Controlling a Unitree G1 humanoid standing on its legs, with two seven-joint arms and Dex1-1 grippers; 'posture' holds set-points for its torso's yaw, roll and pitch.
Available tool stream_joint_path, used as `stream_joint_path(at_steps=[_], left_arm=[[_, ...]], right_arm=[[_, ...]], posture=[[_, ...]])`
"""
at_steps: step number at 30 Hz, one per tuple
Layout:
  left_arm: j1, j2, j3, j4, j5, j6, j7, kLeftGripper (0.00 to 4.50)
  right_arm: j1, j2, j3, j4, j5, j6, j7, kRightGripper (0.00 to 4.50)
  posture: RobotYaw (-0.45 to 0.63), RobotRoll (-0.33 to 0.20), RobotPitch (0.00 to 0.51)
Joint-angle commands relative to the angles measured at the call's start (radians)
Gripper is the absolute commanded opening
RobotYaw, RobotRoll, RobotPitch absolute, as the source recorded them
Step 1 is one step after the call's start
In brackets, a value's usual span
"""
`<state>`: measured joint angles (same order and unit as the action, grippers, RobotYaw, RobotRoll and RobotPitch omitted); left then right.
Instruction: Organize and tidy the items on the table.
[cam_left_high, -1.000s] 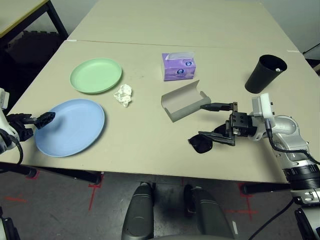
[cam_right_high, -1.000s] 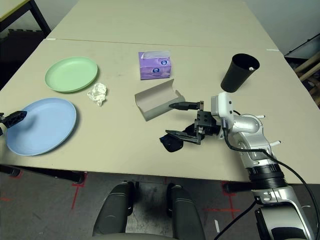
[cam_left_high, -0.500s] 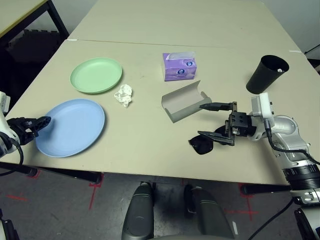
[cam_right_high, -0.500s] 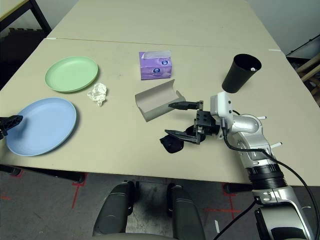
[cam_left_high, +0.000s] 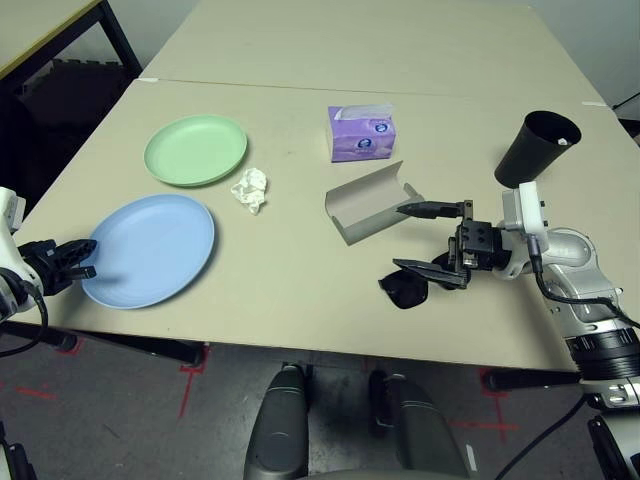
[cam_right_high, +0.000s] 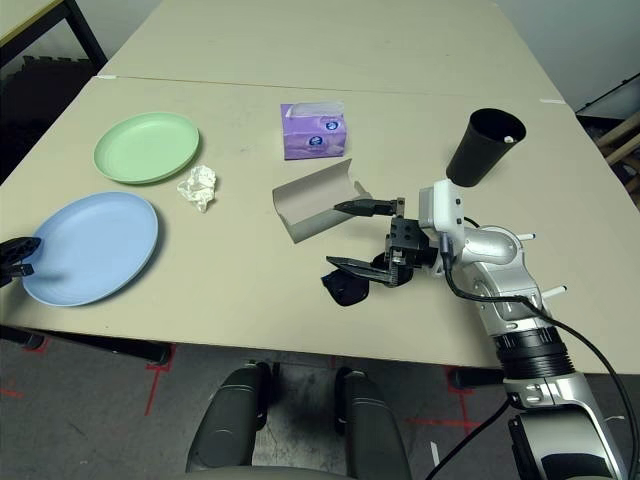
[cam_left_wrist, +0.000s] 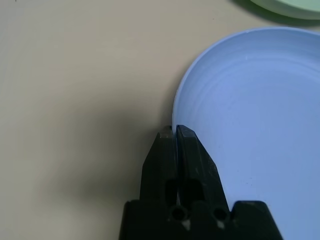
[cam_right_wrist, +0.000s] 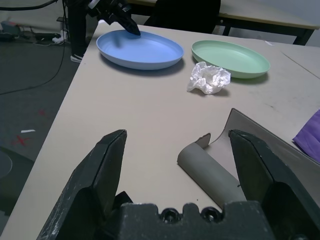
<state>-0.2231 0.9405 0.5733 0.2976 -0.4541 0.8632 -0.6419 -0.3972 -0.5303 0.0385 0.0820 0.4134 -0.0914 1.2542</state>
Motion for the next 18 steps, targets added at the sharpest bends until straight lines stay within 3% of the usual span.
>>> stream_joint_path(at_steps=[1,11,18], left_arm=[[0.008,-0.003,0.012,0.027,-0.037,0.070,-0.020,0.02],[0.046,0.002,0.120,-0.073,-0.120,0.138,-0.011,0.02],[-0.101,0.000,0.099,-0.130,-0.150,0.183,0.053,0.02]], right_arm=[[0.004,-0.001,0.011,-0.002,-0.009,-0.002,0.002,4.50],[0.002,-0.006,0.005,0.000,-0.017,-0.003,0.000,4.50],[-0.003,0.001,0.010,0.017,-0.021,-0.005,0.002,4.50]], posture=[[0.20,0.000,0.182],[0.19,0.000,0.178],[0.22,0.000,0.179]])
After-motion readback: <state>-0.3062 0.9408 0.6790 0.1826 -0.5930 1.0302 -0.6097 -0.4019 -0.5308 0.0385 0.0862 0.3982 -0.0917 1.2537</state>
